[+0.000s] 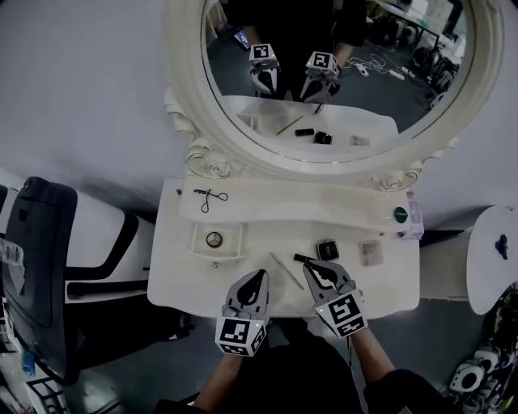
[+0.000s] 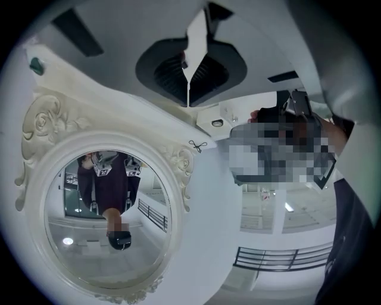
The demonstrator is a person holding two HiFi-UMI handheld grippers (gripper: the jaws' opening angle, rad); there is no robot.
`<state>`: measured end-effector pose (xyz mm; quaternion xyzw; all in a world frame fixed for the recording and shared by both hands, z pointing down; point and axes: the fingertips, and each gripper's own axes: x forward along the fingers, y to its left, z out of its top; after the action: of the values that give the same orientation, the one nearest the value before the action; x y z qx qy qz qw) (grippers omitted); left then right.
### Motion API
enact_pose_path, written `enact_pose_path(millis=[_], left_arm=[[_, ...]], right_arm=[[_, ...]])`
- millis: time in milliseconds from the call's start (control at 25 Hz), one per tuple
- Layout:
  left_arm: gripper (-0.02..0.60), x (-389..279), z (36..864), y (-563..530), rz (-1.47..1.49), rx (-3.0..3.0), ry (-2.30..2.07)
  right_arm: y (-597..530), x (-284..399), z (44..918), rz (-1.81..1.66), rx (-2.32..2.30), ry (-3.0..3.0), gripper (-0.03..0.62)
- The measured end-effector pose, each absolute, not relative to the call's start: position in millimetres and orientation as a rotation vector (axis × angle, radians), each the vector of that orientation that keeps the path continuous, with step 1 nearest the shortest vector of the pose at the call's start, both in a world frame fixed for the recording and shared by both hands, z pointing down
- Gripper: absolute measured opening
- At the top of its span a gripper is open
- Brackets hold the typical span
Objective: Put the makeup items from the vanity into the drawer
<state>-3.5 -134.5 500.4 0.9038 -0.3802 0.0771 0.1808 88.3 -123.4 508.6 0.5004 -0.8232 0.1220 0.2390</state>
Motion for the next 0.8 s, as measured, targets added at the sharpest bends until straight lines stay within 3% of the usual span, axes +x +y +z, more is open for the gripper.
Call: enact_pose_path(millis=[280,440,800], left_arm=[[0.015,39.3,517.6,-113.9,0.250,2.490,-1.175],[0.015,46.7,524.9,-108.7,0.264,2.454,-1.216],[0.015,38.1,547.1,-103.4,0.284,2.403,-1.249]], right_arm=[[-119.1,128.2,544.7,0.336,1.127,-2.257,0.028],[-124.2,128.6,580.2,0.356,0.965,-2.222,0.103],[-128.3,121.2,658.3,0.345,0.669,-1.935,0.140]])
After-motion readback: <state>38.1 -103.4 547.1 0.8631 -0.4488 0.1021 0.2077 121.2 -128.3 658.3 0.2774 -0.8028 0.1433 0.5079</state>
